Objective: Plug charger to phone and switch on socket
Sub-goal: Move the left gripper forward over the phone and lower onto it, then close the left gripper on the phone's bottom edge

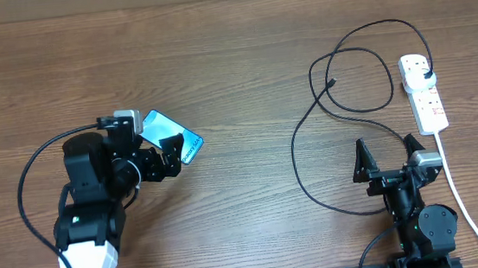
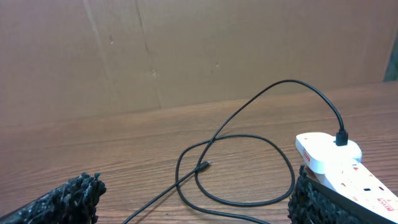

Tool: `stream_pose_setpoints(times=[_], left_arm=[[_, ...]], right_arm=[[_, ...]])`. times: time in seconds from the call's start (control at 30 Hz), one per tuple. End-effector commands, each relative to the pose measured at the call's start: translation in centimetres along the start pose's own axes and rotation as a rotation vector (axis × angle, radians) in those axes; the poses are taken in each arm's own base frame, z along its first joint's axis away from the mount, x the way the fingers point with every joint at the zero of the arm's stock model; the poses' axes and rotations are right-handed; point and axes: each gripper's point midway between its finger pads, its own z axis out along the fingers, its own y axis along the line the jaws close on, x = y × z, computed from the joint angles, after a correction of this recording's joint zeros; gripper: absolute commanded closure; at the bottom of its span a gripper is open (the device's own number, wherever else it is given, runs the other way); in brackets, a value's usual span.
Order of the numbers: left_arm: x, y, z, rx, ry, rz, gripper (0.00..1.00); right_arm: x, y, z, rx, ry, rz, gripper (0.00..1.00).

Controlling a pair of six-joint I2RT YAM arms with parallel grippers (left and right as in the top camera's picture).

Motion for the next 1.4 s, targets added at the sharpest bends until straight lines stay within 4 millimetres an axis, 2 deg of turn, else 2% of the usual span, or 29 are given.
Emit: stream_pose_setpoints(times=[0.0,0.33,0.6,0.77,1.03,1.2,1.37], left_arm=[[-0.3,-0.6,0.4,0.052,0.016,-0.016,0.00],[-0.2,-0.1,0.7,0.027,0.021,-0.023,0.00],[-0.6,1.2,0.5,-0.052,0.009,-0.102,0.00],[-2.1,2.9,-0.9,-0.196,-0.004,-0.136,0.00],[-6.2,4.5,-4.7,-0.414,-0.013,-0.228,0.00],[-7.8,4.8,-4.8,-0.451,0.011,-0.322,0.00],[-8.1,4.9,-4.5,-0.478,0.083,-0.393,0.00]], right_arm=[[0.3,0.3,0.0,-0.014,-0.001,-0.004,0.00],[0.3,0.3,0.0,-0.014,-0.001,-0.004,0.00],[0.3,0.3,0.0,-0.014,-0.001,-0.004,0.00],[0.3,0.3,0.0,-0.014,-0.001,-0.004,0.00],[0.3,0.3,0.0,-0.014,-0.001,-0.004,0.00],[0.2,0.3,0.0,-0.014,-0.001,-0.004,0.00],[0.2,0.3,0.0,-0.014,-0.001,-0.004,0.00]])
